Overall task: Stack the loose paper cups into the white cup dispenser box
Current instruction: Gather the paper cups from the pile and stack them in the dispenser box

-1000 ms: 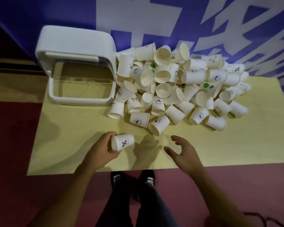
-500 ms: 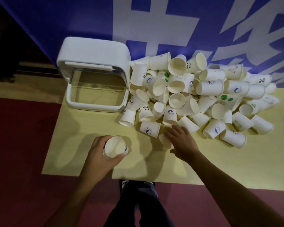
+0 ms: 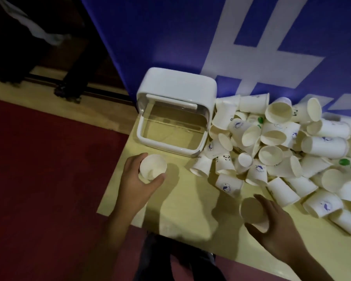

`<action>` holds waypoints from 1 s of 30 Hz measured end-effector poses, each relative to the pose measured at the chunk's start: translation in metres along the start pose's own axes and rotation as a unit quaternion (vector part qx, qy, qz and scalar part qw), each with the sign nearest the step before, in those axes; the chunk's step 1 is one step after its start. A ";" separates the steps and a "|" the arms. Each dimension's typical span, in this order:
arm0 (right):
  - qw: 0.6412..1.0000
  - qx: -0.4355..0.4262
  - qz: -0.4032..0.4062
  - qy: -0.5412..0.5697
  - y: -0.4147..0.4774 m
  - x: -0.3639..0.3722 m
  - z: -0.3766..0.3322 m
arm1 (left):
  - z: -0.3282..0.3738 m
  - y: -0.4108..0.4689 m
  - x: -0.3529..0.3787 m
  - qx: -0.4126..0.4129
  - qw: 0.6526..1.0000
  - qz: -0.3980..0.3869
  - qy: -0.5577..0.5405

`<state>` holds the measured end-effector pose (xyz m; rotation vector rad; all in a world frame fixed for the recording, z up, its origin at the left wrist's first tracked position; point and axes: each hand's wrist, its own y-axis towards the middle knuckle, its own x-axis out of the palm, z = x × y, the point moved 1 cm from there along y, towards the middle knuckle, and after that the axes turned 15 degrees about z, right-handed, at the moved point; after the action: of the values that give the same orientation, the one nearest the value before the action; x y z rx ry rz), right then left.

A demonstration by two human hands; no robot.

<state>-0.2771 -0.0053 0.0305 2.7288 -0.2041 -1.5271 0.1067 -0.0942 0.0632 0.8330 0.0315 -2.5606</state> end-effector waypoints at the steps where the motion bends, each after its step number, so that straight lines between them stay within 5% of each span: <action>1: 0.998 0.035 0.008 0.058 0.003 0.002 -0.018 | 0.001 0.015 -0.001 0.006 1.000 0.004 -0.003; 5: 0.973 0.140 0.029 0.182 0.026 0.023 -0.101 | 0.001 0.079 0.000 0.034 0.999 -0.007 -0.019; 13: 0.938 0.156 0.115 0.287 0.088 0.086 -0.225 | -0.019 0.167 0.030 0.093 0.992 -0.075 -0.037; 30: 0.938 0.161 0.163 0.261 0.165 0.143 -0.246 | -0.069 0.202 0.083 0.205 0.942 -0.191 0.186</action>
<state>-0.0126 -0.1999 0.0499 3.0121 -0.9037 -0.7037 0.1699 -0.2989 -0.0171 1.6034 -0.2579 -2.7633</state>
